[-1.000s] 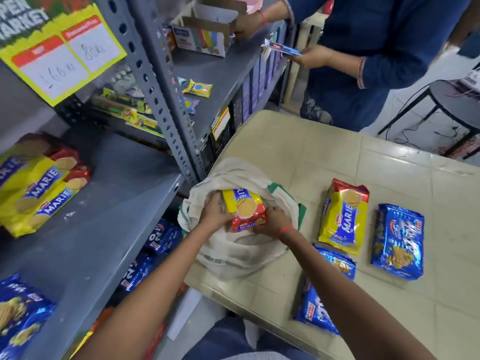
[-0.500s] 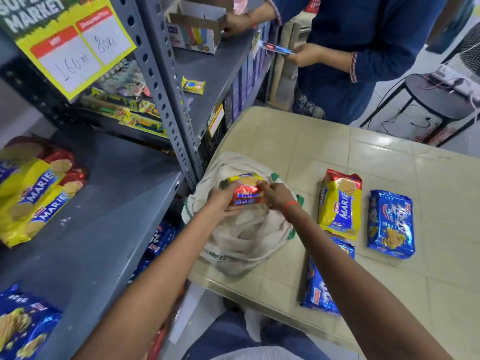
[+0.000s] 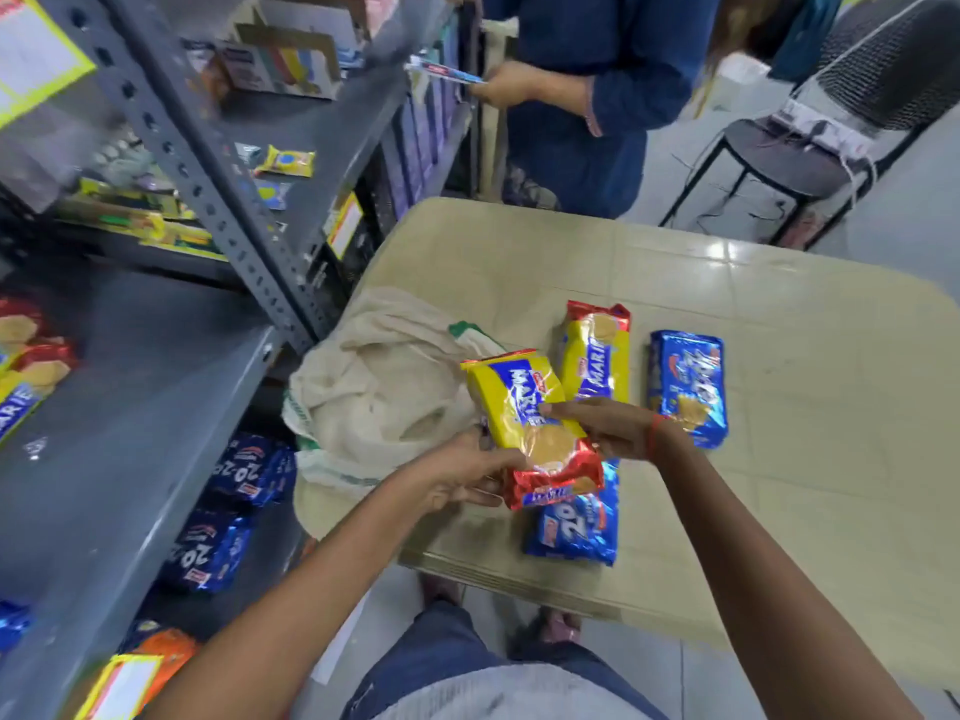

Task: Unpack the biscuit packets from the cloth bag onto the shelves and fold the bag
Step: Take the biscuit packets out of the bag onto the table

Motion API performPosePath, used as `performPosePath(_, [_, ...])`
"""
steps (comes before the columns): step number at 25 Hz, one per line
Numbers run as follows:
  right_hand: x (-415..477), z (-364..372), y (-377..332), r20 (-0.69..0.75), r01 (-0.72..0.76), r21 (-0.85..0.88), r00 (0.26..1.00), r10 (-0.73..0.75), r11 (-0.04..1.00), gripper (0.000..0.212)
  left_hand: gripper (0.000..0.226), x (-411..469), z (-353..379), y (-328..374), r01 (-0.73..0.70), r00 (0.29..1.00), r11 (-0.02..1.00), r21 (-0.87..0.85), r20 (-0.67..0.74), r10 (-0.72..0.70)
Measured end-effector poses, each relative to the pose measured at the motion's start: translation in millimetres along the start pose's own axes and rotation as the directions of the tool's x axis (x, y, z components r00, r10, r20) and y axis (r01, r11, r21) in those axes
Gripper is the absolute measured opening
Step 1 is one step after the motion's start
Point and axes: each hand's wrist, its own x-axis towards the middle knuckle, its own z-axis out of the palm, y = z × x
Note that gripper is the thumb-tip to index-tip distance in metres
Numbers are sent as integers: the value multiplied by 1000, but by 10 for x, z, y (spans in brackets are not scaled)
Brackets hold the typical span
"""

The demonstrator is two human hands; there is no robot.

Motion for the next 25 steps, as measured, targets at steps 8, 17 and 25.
performPosePath(8, [-591, -890, 1503, -257, 85, 155, 965, -43, 984, 28, 60, 622, 1615, -100, -71, 993, 991, 116, 101, 59])
performPosePath(17, [-601, -991, 1855, -476, -110, 30, 872, 111, 993, 38, 47, 818, 2218, -288, 3, 991, 985, 170, 135, -26])
performPosePath(25, [-354, -74, 1319, -488, 180, -456, 769, -414, 872, 46, 75, 841, 1489, -395, 139, 813, 785, 604, -522, 258])
